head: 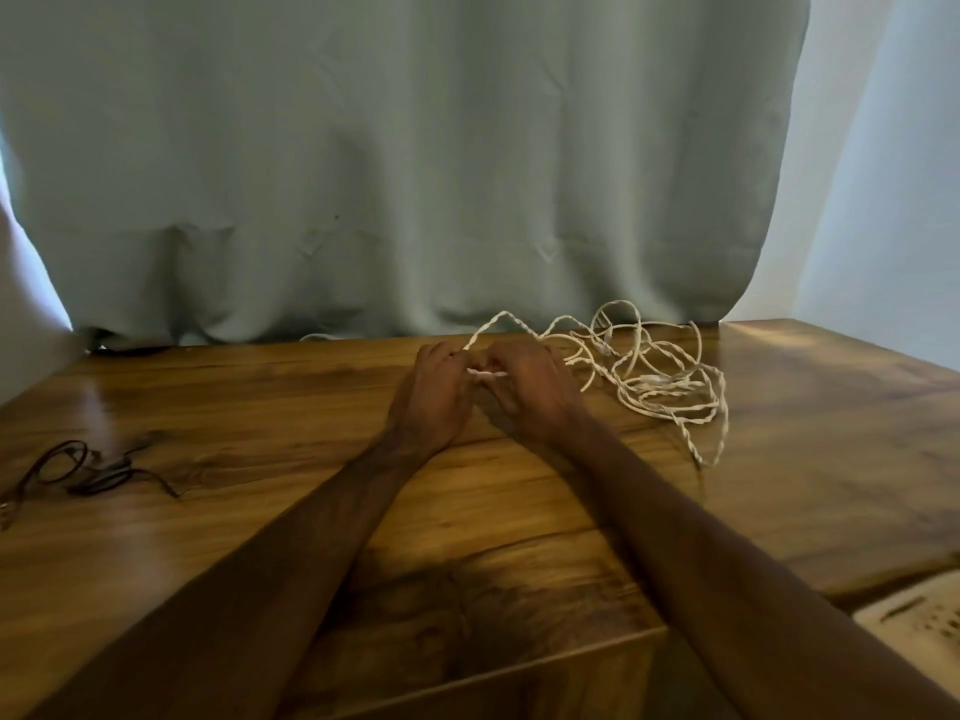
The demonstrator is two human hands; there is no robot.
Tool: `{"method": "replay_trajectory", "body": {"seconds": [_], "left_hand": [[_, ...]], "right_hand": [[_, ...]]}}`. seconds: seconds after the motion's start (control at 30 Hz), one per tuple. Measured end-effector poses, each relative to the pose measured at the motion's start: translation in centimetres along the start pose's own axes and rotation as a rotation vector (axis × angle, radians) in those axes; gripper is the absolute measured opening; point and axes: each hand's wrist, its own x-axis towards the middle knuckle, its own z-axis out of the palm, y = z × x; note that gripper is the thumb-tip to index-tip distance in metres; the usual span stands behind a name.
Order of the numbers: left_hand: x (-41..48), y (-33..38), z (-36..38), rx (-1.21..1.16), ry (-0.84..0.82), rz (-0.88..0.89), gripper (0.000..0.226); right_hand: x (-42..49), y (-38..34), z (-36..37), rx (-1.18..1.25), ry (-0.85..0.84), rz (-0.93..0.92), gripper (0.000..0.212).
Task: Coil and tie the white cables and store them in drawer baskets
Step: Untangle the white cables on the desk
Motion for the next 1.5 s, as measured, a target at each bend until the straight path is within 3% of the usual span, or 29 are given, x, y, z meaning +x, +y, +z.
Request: {"method": "replay_trajectory", "body": {"seconds": [0.1, 0.2, 0.37, 0.5, 0.6, 0.67, 0.73, 0.83, 0.9, 0.97, 1.03, 1.1, 1.17, 1.23, 1.37, 1.5], "left_hand": [[0.2, -0.6, -0.9, -0.017, 0.132, -0.119, 0.051], [0.4, -1.8, -1.7, -0.073, 0.282, -0.232, 0.033], [0.9, -3.0, -2.6, -0.375, 0.447, -0.492, 0.028], [1.6, -2.6, -2.7, -0.76, 0.385, -0.629, 0.036], [2.2, -0.4, -3.3, -1.094, 0.238, -0.665, 0.032], [2.5, 1.4, -3.7, -1.348, 0.148, -0.67, 0.026], [2.3, 3.1, -3.8, -1.448, 0.024, -0.69, 0.03], [1.8, 4.7, -3.6, -1.294, -0.224, -0.693, 0.036], [1.3, 5.2, -3.4, -1.084, -0.345, -0.585, 0.042], [0.9, 5.4, -3.2, -0.889, -0.419, -0.416, 0.041], [0.7, 5.5, -3.0, -0.698, -0.457, -0.276, 0.054], [0.7, 5.4, -2.8, -0.57, -0.481, -0.259, 0.068], [0.9, 5.8, -2.7, -0.547, -0.491, -0.26, 0.065], [1.0, 6.5, -3.0, -0.445, -0.392, -0.19, 0.058], [1.0, 5.7, -3.4, 0.025, -0.084, -0.072, 0.026], [1.1, 3.7, -5.7, -0.007, 0.132, -0.146, 0.021]], "right_hand": [[-0.3, 1.5, -0.7, 0.025, -0.014, 0.094, 0.032], [-0.6, 3.7, -1.3, -0.046, 0.031, 0.212, 0.02], [-1.6, 6.0, -2.5, -0.112, 0.022, 0.561, 0.021], [-1.4, 6.1, -2.5, -0.116, 0.032, 0.562, 0.038], [-1.1, 5.5, -1.9, -0.068, 0.071, 0.41, 0.039], [-0.8, 4.8, -1.2, -0.039, 0.079, 0.312, 0.051], [-0.3, 4.0, -0.7, -0.008, 0.069, 0.258, 0.067], [0.2, 2.8, -0.4, -0.028, 0.011, 0.167, 0.079], [0.2, 2.0, -0.4, -0.009, -0.053, 0.111, 0.076], [0.2, 1.8, -0.2, 0.016, -0.113, 0.055, 0.057], [0.3, 2.0, 0.0, -0.059, -0.125, 0.016, 0.033], [0.4, 2.3, -0.1, -0.127, -0.086, 0.02, 0.02], [0.5, 2.3, -0.4, -0.157, -0.066, 0.046, 0.015], [0.6, 2.5, -0.6, -0.189, -0.048, 0.073, 0.016], [0.7, 3.3, -0.9, -0.188, 0.063, 0.126, 0.015], [-0.1, 5.0, -1.4, -0.144, 0.162, 0.252, 0.029]]}}
